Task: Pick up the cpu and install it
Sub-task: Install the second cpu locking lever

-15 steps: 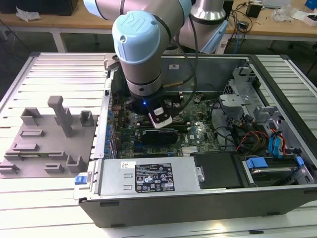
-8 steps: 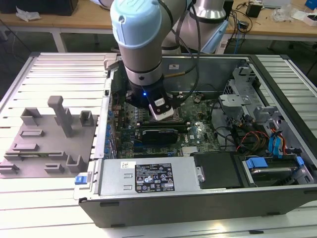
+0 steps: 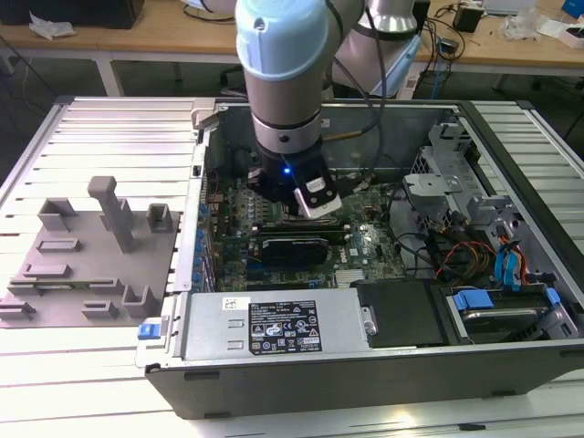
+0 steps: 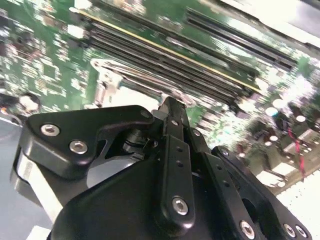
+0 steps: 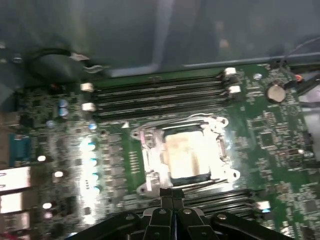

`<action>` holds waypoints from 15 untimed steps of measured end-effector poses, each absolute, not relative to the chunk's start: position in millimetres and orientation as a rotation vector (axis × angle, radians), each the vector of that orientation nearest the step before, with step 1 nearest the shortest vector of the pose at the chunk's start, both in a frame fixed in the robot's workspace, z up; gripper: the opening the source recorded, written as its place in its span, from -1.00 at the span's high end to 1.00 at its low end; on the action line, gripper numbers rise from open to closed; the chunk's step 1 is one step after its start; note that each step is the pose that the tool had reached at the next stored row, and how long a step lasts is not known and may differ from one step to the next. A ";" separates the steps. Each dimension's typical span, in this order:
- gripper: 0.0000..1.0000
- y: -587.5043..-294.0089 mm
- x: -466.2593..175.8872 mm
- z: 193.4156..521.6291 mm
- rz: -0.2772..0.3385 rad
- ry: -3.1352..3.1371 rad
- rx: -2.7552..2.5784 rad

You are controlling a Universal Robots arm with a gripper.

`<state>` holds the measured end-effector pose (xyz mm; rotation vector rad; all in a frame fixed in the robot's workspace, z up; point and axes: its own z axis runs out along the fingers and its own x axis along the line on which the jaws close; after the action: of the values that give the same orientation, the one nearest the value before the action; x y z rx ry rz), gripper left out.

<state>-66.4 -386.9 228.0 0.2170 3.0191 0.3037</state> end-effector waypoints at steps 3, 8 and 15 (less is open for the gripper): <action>0.79 -379.8 -56.5 228.0 0.290 3.020 0.216; 0.79 -363.4 -48.3 228.0 0.244 3.023 0.214; 0.79 -350.8 -46.5 228.0 0.212 3.024 0.212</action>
<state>-46.5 -350.8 228.0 0.2121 3.0236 0.2125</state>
